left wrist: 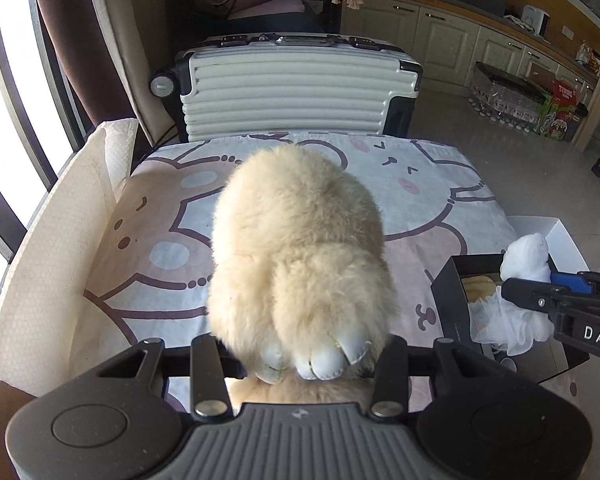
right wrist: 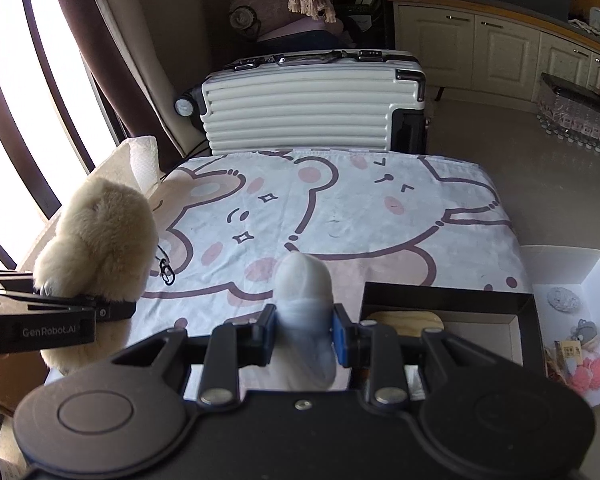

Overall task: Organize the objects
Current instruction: 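Lift and carry the teddy bear with both tools over the black box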

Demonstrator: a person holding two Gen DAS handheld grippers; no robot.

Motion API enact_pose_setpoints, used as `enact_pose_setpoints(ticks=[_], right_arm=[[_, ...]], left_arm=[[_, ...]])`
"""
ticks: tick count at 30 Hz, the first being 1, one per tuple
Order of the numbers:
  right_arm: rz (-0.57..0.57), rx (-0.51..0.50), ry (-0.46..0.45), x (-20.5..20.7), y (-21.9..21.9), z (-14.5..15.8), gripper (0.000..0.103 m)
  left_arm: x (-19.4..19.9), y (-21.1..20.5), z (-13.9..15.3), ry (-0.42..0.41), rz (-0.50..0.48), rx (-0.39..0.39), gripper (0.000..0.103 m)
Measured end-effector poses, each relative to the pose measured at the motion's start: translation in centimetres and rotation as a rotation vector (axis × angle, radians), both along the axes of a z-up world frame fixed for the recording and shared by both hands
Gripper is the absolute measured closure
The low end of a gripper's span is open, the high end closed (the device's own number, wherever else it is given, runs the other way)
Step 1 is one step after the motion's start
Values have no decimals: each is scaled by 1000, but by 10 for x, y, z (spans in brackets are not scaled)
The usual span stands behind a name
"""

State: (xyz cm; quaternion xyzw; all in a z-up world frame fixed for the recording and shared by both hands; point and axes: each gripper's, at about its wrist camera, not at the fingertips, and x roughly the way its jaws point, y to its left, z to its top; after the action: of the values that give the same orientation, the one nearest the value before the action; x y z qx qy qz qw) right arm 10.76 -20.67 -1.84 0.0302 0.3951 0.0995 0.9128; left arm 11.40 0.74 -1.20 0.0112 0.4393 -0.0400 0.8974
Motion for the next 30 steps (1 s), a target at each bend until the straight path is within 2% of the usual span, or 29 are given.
enact_pose_setpoints(ticks=[11,30], right_arm=[[-2,-4,-16,-2,-8,1,74],[-152,-25,-16,-18,-92,-5,74]], left_arm=[[3,-9,-2,-6,-6,-28,59],[20,-108,-18,25,-178,-120,59]])
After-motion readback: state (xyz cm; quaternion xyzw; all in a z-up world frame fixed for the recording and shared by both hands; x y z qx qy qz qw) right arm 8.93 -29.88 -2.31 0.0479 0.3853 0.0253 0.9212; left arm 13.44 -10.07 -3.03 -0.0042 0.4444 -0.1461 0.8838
